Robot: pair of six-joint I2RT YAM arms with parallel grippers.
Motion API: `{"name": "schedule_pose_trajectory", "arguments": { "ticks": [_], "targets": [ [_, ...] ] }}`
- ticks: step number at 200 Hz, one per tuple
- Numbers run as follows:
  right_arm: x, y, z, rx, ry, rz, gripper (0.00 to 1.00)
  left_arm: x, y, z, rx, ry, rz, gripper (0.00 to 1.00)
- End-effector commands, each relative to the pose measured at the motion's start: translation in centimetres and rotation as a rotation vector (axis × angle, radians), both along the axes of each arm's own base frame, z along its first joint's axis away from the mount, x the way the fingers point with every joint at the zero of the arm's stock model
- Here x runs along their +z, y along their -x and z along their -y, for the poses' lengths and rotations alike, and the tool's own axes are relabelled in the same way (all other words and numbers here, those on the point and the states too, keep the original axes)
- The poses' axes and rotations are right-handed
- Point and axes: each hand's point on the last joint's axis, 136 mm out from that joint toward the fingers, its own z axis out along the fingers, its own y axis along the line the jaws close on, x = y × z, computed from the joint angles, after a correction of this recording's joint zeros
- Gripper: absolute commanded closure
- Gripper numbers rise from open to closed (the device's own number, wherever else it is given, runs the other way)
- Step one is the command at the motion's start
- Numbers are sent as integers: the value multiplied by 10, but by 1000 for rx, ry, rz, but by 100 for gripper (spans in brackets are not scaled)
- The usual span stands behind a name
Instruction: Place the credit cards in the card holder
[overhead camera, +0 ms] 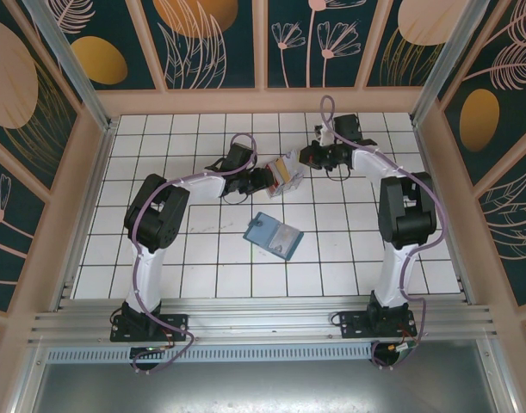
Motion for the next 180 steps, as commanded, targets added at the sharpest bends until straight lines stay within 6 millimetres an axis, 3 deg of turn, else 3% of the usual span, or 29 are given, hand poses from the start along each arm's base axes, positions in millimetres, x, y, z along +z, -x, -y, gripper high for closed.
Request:
{"name": "schedule_pose_trajectory", "arguments": {
  "ticks": [1,53,88,131,180],
  "targets": [
    [29,-2,3,1,-52,60,95,-11,8,-5,-2,-20,-36,54],
    [12,3,1,5,-56,20,95,-9,7,-4,-1,-13,-33,54],
    [3,-1,10,-25,22,33,95,-10,8,-5,-3,-19,-37,54],
    [8,-2,4,-11,18,47,95,-9,7,-4,0,-12,-34,54],
    [14,-14,13,-31,83,77,96,-7,7,-5,-1,-16,-32,54]
  ]
}}
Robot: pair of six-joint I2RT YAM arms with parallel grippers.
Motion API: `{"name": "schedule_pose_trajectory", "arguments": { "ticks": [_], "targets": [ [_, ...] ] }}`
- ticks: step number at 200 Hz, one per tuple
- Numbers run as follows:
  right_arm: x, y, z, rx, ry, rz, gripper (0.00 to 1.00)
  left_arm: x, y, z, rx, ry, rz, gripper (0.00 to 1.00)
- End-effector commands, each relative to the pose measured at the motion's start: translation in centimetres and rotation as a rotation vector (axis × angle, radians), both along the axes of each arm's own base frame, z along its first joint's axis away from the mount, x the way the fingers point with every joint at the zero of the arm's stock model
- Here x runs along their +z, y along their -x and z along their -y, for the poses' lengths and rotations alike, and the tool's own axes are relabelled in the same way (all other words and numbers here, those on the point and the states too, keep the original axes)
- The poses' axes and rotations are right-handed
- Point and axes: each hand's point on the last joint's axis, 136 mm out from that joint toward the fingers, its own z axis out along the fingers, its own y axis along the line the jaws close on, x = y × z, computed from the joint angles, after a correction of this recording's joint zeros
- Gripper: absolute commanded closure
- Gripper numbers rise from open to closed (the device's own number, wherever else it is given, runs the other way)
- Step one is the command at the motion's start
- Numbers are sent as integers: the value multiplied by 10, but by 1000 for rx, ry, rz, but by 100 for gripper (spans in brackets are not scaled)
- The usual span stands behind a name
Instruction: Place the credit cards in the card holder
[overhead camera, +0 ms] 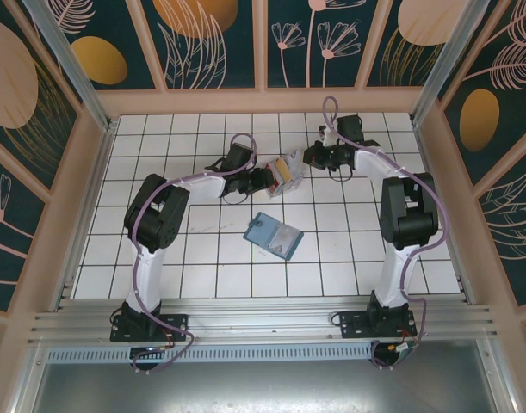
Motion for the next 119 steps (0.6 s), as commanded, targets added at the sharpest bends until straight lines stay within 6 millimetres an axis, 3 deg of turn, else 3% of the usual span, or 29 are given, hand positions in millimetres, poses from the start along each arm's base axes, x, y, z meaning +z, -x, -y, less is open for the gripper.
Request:
{"name": "schedule_pose_trajectory", "arguments": {
  "ticks": [1,84,119],
  "targets": [
    [18,-8,0,10,30,58,96,-7,7,-5,1,-17,-31,54],
    [-2,-2,-1,26,75,55,96,-8,8,-5,1,-14,-38,54],
    [-7,3,-11,50,74,52,95,-9,8,-5,2,-12,-41,54]
  ]
}}
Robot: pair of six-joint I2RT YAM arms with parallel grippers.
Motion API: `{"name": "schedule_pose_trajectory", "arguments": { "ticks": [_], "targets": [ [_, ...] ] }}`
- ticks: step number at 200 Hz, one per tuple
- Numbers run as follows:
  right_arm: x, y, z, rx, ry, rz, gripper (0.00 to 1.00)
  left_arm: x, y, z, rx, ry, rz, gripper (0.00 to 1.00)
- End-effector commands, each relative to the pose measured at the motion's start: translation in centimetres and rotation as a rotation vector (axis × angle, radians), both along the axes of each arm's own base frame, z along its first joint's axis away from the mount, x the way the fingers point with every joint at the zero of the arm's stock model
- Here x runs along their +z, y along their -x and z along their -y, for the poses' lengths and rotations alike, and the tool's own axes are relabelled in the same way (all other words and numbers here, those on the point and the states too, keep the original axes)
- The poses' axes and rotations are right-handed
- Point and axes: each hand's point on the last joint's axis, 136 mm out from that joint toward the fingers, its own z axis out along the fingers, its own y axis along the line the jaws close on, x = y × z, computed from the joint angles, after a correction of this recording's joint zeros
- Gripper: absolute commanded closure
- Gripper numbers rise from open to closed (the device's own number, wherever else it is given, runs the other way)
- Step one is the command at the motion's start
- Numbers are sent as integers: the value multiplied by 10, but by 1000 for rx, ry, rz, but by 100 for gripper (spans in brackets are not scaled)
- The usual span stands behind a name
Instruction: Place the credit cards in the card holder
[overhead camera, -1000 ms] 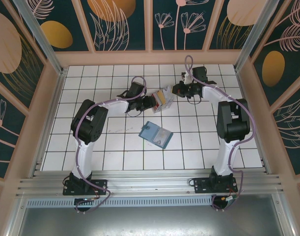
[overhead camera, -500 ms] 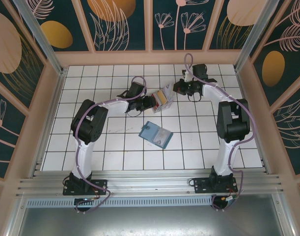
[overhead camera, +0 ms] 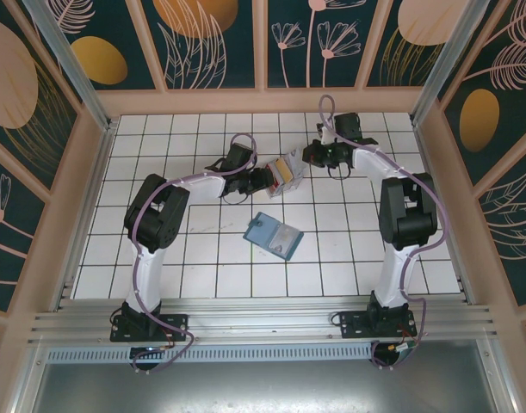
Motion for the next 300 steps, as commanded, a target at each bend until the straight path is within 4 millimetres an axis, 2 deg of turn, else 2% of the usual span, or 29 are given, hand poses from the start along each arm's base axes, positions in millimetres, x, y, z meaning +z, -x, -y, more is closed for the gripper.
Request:
{"name": "schedule_pose_trajectory", "arguments": {
  "ticks": [1,73,135,148,184,221,250,267,300],
  "targets": [
    [-6,5,-8,36,16,15,95,-9,8,-5,2,-13,-40,54],
    [-1,15,-33,105,-172,-42,96,-10,9,-5,-1,-15,-39,54],
    [-26,23,-34,104,-173,-105,96,-9,9,-4,-3,-5,-40,54],
    [-26,24,-35,108,-184,-109,96,-6,9,-2,-5,8,-40,54],
    [-12,22,-36,114,-201,-90,97,6,8,-1,-3,19,-24,54],
    [19,28,-33,117,-205,-37,98,36,8,-5,-1,24,26,54],
    [36,40,-28,113,-196,-10,98,56,16,-13,1,9,58,53],
    [41,53,-24,107,-191,-5,98,61,26,-23,0,-11,71,53],
    [38,96,-25,115,-196,-38,98,54,61,-36,-56,-27,58,53]
  ]
}}
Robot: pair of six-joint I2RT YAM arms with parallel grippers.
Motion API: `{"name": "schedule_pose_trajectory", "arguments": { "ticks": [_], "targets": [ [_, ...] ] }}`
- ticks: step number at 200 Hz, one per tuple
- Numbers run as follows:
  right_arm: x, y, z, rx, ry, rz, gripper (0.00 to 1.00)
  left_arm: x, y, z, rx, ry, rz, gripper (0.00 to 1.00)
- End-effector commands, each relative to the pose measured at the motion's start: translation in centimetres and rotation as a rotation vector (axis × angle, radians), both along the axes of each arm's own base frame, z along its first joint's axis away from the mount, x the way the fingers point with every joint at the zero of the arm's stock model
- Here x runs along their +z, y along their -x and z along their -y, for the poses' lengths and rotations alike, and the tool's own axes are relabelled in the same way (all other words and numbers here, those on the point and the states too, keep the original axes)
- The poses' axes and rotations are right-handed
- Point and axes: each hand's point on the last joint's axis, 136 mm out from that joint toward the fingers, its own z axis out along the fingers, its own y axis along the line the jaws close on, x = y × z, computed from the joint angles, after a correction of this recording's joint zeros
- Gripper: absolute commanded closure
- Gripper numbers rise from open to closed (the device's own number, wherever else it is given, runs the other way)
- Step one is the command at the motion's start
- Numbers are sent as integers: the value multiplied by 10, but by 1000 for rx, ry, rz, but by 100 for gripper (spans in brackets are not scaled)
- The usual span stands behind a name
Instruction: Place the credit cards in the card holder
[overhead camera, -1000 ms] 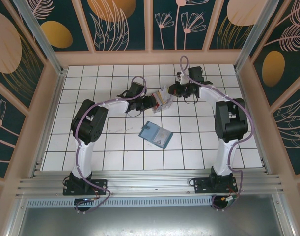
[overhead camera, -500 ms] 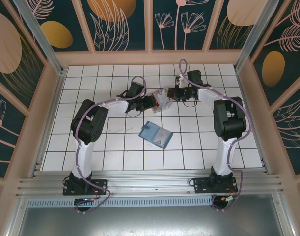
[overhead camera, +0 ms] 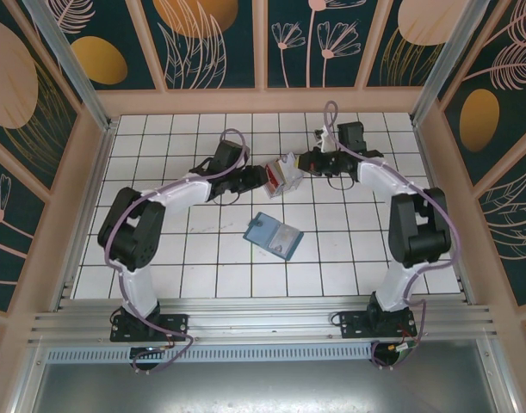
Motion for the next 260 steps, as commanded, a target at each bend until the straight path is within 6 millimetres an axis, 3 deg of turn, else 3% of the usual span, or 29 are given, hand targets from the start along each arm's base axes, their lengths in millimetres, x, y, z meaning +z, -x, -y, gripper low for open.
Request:
{"name": "schedule_pose_trajectory", "arguments": {
  "ticks": [1,53,88,141,219,223,260],
  "targets": [
    [-1,35,-3,15,-9,-37,98,-9,27,-13,-52,-43,-16,53],
    [-49,130,-24,28,32,-178,98,-52,93,-30,-199,-68,-134,54],
    [-88,164,-21,-63,84,-279,98,-70,108,-30,-240,-62,-181,54],
    [-107,162,-5,-191,164,-314,98,-72,121,-24,-240,-2,-215,57],
    [-121,149,-11,-198,176,-330,98,-92,173,-7,-244,22,-292,60],
    [-121,148,-11,-198,176,-327,98,-83,173,-4,-246,37,-272,60],
    [-122,142,-11,-199,188,-312,98,-79,180,2,-231,54,-273,60]
  ]
}}
